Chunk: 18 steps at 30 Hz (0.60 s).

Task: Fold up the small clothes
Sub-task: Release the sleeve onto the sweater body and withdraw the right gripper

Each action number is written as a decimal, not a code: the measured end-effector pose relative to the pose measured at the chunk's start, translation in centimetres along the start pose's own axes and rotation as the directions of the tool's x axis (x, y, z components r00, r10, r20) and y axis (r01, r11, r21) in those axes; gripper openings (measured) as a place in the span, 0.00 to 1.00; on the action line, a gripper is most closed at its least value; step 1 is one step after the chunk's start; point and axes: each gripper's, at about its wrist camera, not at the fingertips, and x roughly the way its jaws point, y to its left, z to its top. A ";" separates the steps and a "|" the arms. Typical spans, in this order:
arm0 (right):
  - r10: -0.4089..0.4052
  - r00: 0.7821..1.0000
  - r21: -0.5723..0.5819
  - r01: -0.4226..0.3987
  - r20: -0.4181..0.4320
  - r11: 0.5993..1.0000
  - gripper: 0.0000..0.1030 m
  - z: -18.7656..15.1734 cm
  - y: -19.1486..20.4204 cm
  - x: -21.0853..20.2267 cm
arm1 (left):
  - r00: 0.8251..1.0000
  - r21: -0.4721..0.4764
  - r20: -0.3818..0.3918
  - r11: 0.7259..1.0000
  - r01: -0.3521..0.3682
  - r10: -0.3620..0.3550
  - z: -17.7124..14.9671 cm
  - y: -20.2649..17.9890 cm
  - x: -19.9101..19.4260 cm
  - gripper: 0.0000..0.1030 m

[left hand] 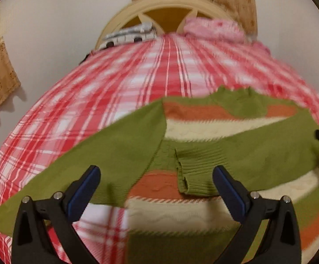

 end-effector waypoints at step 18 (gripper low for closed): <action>0.102 0.991 -0.188 -0.117 -0.090 0.975 0.68 -2.3 9.3 0.6 | 0.999 -0.036 -0.041 0.999 -0.027 0.026 -2.3 3.6 -1.3 1.00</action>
